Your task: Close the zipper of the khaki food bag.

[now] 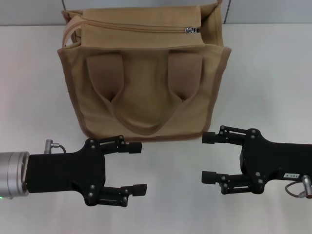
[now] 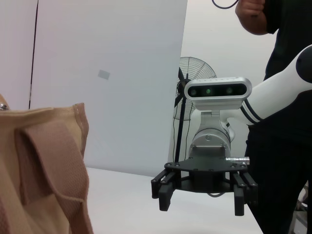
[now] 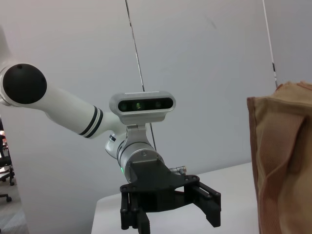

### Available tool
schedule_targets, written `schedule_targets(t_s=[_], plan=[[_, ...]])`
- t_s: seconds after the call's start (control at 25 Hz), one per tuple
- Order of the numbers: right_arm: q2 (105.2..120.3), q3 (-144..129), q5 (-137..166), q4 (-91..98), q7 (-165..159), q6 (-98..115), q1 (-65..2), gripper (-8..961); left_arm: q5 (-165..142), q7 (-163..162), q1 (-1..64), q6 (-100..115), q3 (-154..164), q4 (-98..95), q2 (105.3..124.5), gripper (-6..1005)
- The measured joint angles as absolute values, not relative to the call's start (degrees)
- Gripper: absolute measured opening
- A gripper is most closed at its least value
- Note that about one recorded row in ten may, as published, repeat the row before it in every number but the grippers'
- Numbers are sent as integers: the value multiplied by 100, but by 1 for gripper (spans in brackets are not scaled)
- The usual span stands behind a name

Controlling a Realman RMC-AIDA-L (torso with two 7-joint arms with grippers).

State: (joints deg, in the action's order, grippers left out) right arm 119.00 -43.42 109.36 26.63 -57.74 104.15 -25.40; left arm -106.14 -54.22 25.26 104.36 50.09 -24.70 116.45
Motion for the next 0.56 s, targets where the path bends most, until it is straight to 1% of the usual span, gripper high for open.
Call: schedule_targets(t_s=[0.56], plan=[[11900, -4341, 10933, 2663, -5774, 10415, -2564, 823, -10608, -5502, 2572, 10459, 5001, -2491, 11645, 835]])
